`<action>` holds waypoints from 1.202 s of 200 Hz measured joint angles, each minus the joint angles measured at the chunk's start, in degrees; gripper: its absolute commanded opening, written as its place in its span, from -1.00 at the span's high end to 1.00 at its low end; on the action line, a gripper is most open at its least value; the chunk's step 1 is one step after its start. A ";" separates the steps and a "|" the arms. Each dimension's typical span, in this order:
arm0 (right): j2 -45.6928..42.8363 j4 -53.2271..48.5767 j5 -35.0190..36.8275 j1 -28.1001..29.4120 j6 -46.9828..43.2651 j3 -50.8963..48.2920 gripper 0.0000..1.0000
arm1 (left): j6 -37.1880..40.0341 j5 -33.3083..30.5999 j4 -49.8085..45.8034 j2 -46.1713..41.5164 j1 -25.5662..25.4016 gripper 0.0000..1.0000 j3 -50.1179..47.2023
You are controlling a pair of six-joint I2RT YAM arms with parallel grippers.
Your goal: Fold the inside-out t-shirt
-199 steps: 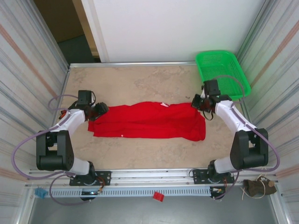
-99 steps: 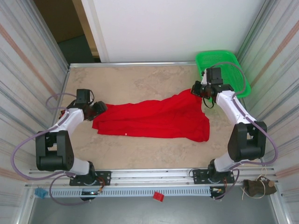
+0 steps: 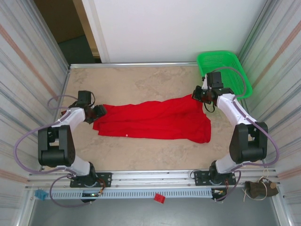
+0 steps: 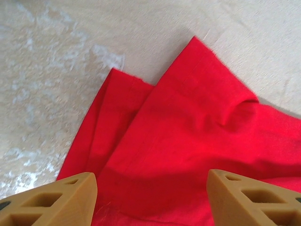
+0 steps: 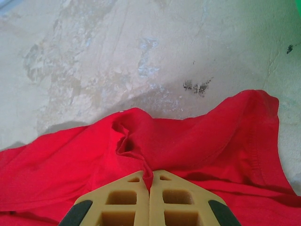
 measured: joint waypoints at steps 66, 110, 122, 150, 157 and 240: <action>0.00 0.42 -0.22 0.00 0.02 0.00 1.00 | -1.95 -1.03 -0.46 -3.52 0.00 -0.27 -4.98; 0.00 0.44 -0.22 0.00 0.20 0.00 1.00 | -1.84 -1.46 0.94 0.00 0.00 0.57 -3.87; 0.02 0.44 -0.31 0.00 0.28 0.00 1.00 | -1.60 -1.77 0.98 1.70 0.00 1.00 -2.34; 0.42 0.76 -0.57 -0.13 0.63 0.15 1.00 | -0.20 -1.90 0.87 5.35 0.00 1.00 3.69; 0.72 0.81 -0.63 -0.26 0.66 0.46 1.00 | 0.24 -1.88 0.74 6.01 0.09 1.00 5.66; 5.11 3.72 -2.34 -3.15 2.19 8.09 1.00 | 2.60 0.39 0.13 13.60 1.16 1.00 23.45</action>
